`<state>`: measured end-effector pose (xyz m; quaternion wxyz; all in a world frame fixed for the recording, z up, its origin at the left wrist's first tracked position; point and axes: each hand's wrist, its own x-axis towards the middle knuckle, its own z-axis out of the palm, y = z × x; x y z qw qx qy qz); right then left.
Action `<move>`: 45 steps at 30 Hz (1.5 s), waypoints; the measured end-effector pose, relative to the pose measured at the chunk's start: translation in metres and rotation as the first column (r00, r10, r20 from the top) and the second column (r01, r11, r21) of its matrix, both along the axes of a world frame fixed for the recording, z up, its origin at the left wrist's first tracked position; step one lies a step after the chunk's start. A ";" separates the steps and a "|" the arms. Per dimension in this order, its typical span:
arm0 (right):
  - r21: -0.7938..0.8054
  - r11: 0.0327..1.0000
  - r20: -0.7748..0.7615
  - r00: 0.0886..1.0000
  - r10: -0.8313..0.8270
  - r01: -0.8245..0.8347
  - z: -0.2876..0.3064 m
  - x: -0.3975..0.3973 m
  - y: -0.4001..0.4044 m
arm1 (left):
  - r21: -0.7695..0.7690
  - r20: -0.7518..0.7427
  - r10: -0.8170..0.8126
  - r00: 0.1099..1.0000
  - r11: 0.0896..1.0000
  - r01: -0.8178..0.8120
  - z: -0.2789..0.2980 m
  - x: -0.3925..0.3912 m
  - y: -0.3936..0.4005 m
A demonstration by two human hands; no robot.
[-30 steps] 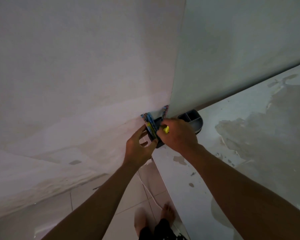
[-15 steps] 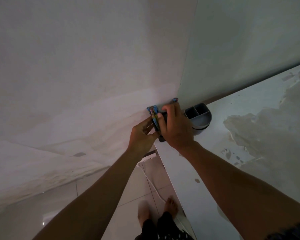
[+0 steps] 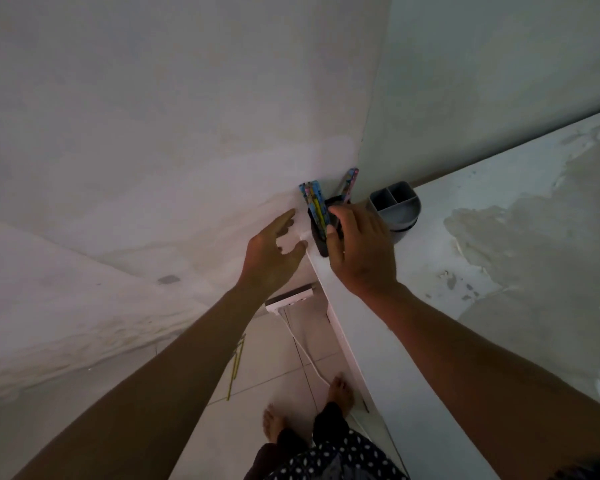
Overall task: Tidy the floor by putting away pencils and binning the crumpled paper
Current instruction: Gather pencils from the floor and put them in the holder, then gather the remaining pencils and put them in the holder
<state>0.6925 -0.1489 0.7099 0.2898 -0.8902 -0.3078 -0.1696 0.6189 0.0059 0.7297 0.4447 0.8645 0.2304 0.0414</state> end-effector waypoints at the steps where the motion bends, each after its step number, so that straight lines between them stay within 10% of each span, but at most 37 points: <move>1: -0.011 1.000 0.022 1.000 0.005 -0.005 0.002 -0.009 0.001 | 0.081 0.014 -0.026 1.000 0.996 0.024 0.002 -0.010 0.004; 10: -0.070 0.987 0.038 0.989 0.145 -0.142 0.016 -0.094 0.041 | 0.549 0.089 -0.096 0.991 0.835 0.031 0.014 -0.107 0.041; 30: -0.314 0.892 -0.239 0.936 0.258 -0.326 -0.051 -0.355 0.114 | 0.526 -0.087 -0.032 0.996 0.847 0.073 -0.074 -0.397 0.125; 45: -0.359 0.786 -0.332 0.856 0.397 -0.504 -0.373 -0.361 0.185 | 0.451 -0.155 0.124 0.980 0.891 -0.041 -0.376 -0.423 0.172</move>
